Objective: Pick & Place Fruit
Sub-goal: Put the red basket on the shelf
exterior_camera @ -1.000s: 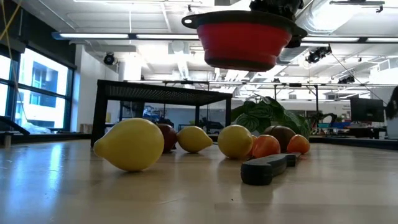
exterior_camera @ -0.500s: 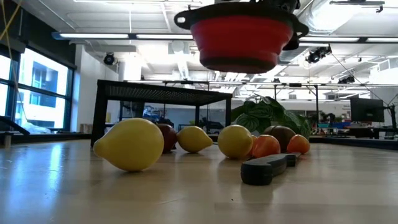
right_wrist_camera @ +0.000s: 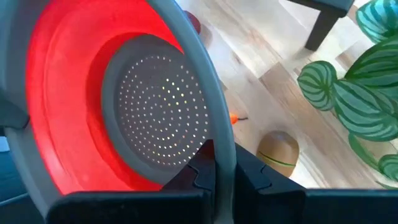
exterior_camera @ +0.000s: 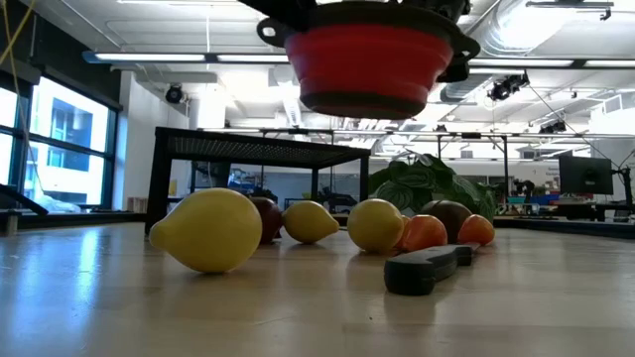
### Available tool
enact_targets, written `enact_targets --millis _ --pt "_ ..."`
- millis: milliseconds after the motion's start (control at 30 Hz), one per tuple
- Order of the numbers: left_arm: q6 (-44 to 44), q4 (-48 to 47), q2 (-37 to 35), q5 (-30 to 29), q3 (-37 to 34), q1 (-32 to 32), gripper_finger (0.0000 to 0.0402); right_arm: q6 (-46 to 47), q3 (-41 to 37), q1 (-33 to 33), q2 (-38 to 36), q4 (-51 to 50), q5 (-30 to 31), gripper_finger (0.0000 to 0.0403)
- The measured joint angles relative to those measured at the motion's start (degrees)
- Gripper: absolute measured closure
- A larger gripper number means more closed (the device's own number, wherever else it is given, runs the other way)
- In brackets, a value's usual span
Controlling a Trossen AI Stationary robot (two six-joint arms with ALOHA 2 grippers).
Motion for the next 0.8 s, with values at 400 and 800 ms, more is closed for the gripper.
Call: enact_targets --millis 400,800 --pt "-3.9 -0.03 0.0 -0.11 0.0 0.0 0.0216 0.21 0.0 2.25 0.0 0.94 -0.23 0.0389" --pt "-3.78 -0.1 0.0 2.27 0.0 0.0 0.0292 0.25 0.0 2.27 0.0 1.31 -0.85 0.0389"
